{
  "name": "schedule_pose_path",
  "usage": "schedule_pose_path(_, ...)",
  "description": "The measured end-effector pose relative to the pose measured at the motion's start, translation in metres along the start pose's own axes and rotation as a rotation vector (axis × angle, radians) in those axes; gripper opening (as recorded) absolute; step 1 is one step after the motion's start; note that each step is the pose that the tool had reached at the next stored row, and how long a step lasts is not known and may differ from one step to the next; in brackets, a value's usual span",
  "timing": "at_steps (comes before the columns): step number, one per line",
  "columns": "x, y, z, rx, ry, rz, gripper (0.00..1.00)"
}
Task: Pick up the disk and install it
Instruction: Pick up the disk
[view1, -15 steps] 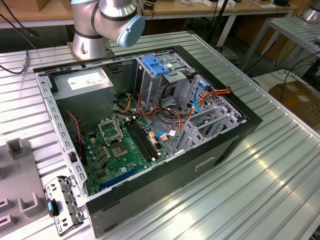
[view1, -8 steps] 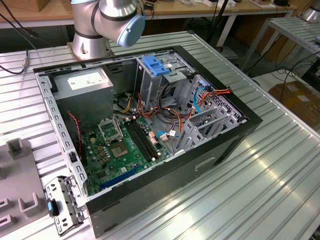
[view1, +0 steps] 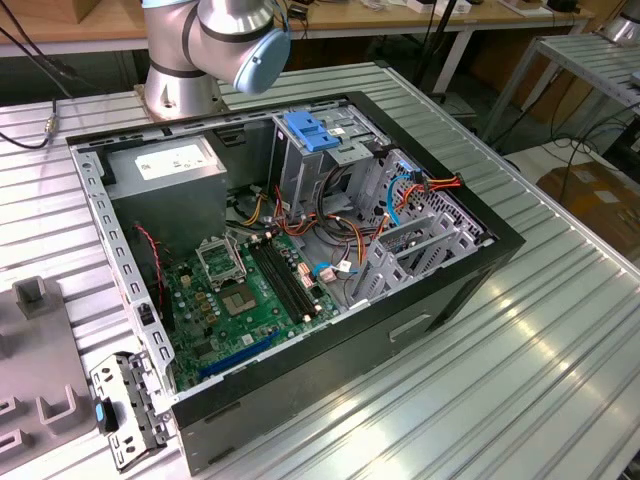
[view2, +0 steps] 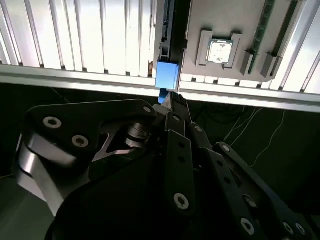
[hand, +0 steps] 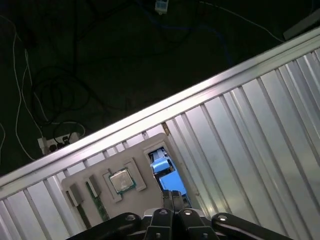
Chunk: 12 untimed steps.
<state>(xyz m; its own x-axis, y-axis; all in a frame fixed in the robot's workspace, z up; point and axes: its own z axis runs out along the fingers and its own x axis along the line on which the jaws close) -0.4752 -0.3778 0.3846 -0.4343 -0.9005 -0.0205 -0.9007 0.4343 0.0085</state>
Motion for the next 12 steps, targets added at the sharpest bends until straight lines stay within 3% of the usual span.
schedule_pose_path(1,-0.0009,-0.0018,0.0026,0.0067,0.0029,-0.022,0.11)
schedule_pose_path(5,-0.0009,-0.0021,0.0044,0.0067,0.0045,-0.109,0.11)
schedule_pose_path(12,-0.0009,-0.0021,0.0045,0.0068,0.0043,-0.112,0.11)
